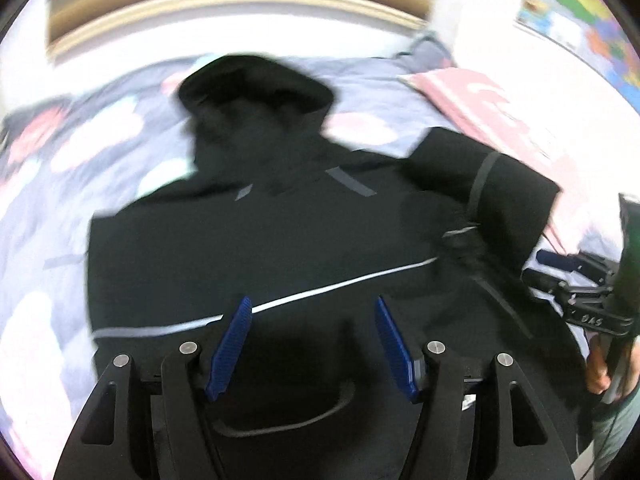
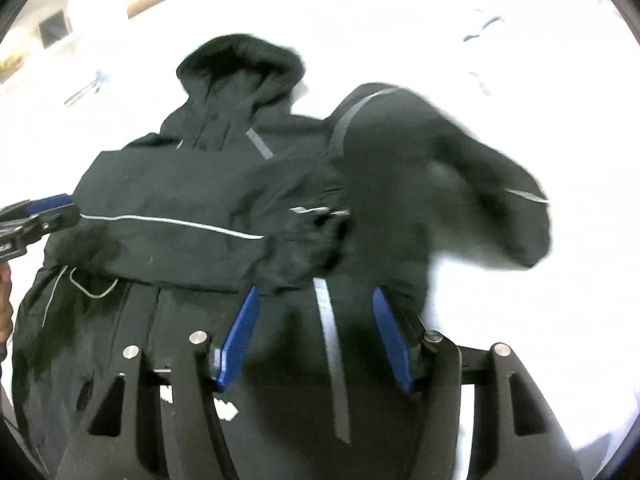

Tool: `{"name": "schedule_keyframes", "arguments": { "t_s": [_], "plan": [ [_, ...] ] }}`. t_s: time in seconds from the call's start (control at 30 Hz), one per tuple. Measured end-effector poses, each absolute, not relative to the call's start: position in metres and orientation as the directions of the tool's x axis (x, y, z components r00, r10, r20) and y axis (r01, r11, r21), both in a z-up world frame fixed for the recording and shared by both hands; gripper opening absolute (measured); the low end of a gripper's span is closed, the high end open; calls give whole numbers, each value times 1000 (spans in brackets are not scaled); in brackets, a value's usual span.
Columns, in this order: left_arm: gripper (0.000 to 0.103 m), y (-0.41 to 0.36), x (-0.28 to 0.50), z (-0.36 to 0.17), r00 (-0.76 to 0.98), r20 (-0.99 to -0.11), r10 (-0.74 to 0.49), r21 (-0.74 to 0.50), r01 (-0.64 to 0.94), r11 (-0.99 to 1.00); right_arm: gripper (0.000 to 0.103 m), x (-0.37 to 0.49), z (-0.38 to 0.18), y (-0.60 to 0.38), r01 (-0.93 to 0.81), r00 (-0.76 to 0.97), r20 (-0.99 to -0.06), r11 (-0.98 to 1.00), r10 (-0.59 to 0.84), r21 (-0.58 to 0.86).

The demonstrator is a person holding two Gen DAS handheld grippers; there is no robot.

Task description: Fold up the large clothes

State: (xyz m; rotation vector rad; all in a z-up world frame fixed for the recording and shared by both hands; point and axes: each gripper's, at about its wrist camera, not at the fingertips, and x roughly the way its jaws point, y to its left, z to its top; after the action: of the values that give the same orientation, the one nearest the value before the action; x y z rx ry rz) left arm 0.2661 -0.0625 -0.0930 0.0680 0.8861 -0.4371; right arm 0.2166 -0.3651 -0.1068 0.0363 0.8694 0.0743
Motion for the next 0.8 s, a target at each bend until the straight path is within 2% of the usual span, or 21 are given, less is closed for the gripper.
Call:
{"name": "schedule_keyframes", "arguments": {
  "t_s": [0.13,0.37,0.47,0.63,0.8],
  "plan": [
    [65,-130,272,-101,524,-767,-371,-120,451,885,61,203,-90,-426,58,668,-744,995,21,80],
    [65,-207,308,-141,457,-738,-496,-319,412,854,62,210,-92,-527,227,661,-751,958,-17,178],
    [65,-231,328,-186,328,-788,-522,-406,360,840,64,223,-102,-557,267,651,-759,936,2,231],
    [68,-233,317,-196,400,-741,-539,-386,404,829,70,259,-126,-584,279,639,-764,899,88,337],
    [70,-236,311,-198,420,-723,-549,-376,427,822,72,305,-170,-605,325,612,-767,822,194,467]
  ]
}}
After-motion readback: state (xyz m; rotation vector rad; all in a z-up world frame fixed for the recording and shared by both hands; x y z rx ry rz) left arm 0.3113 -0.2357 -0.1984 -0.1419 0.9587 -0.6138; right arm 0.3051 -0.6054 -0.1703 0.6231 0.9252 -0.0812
